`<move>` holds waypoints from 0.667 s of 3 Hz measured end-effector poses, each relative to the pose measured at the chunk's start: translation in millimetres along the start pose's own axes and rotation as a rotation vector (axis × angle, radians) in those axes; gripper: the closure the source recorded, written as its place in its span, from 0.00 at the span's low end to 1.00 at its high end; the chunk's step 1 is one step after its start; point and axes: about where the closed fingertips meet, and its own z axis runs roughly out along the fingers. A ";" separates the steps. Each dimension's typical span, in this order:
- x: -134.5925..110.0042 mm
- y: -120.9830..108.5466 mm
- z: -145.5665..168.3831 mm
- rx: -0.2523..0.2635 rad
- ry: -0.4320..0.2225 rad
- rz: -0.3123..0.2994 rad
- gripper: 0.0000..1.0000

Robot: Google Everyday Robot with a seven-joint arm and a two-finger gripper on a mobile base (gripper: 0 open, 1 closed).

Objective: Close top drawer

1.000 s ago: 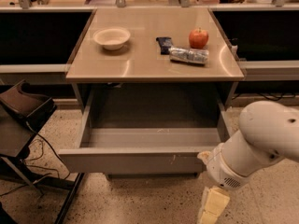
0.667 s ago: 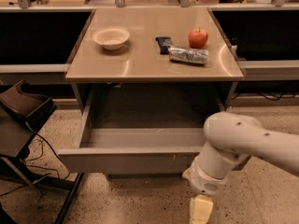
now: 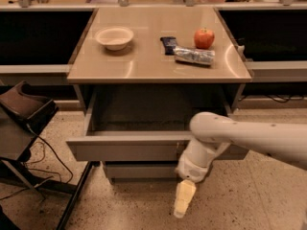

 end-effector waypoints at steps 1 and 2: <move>9.6 -13.9 -50.0 0.224 -0.169 0.153 0.00; 23.2 9.1 -125.5 0.493 -0.312 0.251 0.00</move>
Offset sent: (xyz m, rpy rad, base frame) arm 0.0278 -0.1587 0.2303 0.0960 -0.7541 -0.8348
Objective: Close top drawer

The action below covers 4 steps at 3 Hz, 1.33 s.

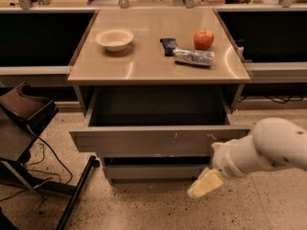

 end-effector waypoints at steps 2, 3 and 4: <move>-15.1 -17.1 -80.7 0.206 -0.099 0.038 0.00; -21.5 -19.8 -74.7 0.177 -0.096 -0.011 0.00; -31.5 -38.6 -71.6 0.153 -0.069 -0.057 0.00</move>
Offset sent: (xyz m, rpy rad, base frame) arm 0.0061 -0.0287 0.0622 -0.0057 -0.1534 -0.1225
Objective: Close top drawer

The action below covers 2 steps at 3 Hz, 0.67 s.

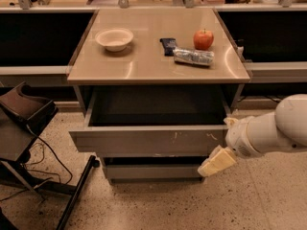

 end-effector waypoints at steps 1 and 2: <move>-6.1 -15.9 6.9 -0.030 0.071 -0.051 0.00; 9.2 -10.1 31.6 -0.107 0.206 -0.085 0.00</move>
Offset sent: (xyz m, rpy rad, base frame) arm 0.0124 0.0015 -0.0652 -0.2634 0.3038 0.1855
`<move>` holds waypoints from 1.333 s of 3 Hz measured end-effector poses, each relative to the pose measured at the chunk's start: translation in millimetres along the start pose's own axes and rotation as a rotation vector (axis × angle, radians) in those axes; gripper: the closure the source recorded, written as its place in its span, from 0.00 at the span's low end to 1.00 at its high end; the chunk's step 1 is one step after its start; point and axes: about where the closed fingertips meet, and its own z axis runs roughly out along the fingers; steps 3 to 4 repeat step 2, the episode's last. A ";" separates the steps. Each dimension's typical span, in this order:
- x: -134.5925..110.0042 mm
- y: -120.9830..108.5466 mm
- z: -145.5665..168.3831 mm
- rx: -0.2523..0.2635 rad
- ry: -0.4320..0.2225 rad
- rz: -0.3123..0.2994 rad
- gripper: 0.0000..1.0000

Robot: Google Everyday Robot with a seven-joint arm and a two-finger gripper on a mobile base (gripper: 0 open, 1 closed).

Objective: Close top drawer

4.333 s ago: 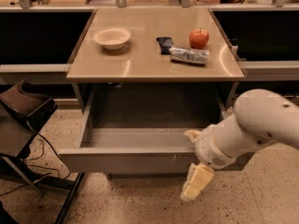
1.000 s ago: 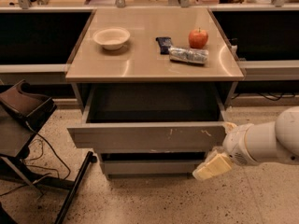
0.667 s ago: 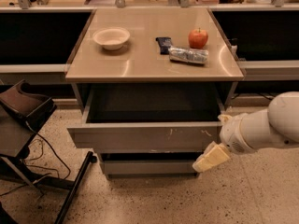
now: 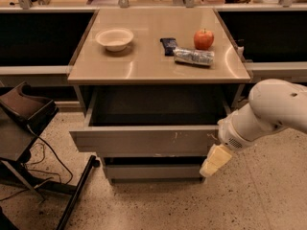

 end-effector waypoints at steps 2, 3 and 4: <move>18.3 24.5 20.1 -0.062 0.082 -0.016 0.00; 18.3 24.5 20.1 -0.062 0.082 -0.016 0.00; 18.3 24.5 20.1 -0.062 0.082 -0.016 0.00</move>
Offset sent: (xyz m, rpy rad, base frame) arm -0.0187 0.0031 -0.0202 -0.0409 0.0662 0.0306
